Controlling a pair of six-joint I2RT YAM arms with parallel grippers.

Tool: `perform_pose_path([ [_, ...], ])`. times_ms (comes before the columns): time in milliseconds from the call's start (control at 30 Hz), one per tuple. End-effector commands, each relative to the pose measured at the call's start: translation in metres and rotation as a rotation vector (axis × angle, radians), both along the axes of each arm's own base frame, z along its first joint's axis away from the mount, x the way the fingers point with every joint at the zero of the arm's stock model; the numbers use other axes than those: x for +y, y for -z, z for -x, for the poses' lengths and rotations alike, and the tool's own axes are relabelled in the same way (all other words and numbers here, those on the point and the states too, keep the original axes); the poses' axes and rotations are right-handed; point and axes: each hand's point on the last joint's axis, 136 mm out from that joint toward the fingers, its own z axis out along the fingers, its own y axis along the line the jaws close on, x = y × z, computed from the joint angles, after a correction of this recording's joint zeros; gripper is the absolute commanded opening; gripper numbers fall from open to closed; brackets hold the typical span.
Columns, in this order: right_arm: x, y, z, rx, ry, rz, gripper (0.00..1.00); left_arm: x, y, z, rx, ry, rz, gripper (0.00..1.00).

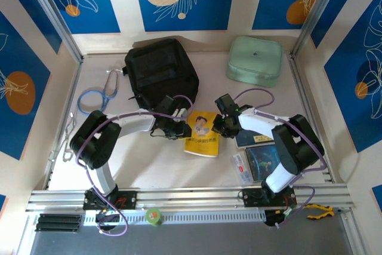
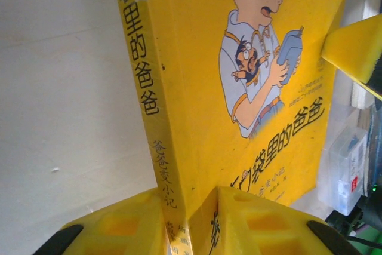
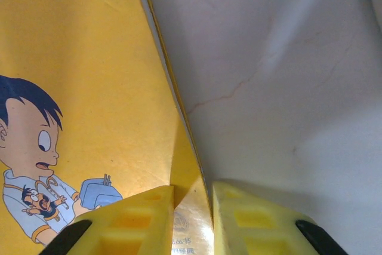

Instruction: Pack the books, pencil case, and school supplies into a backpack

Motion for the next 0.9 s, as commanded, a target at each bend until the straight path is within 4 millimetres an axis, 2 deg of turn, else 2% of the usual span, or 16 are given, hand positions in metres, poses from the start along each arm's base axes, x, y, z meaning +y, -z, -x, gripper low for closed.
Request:
perform_pose_path([
  [0, -0.003, 0.016, 0.018, 0.058, -0.017, -0.001, 0.23, -0.047, -0.045, -0.011, -0.076, 0.081, 0.235, 0.28],
  [67, -0.004, 0.01, 0.013, 0.033, -0.018, -0.024, 0.24, -0.051, -0.05, -0.013, -0.075, 0.077, 0.267, 0.27],
  [300, -0.014, -0.006, 0.006, -0.013, 0.004, -0.057, 0.28, -0.048, -0.07, -0.023, -0.16, 0.055, 0.255, 0.07],
  [367, -0.019, -0.015, 0.004, -0.041, 0.018, -0.063, 0.33, -0.045, -0.078, -0.025, -0.187, 0.053, 0.249, 0.01],
  [533, -0.026, -0.051, -0.008, -0.173, 0.051, -0.17, 0.57, -0.035, -0.107, -0.037, -0.269, 0.031, 0.231, 0.0],
  [667, -0.01, -0.089, -0.02, -0.312, 0.004, -0.376, 0.6, -0.016, -0.138, -0.06, -0.368, -0.06, 0.215, 0.0],
  [867, 0.006, -0.129, -0.03, -0.391, 0.01, -0.571, 0.73, 0.013, -0.188, -0.096, -0.504, -0.246, 0.262, 0.0],
])
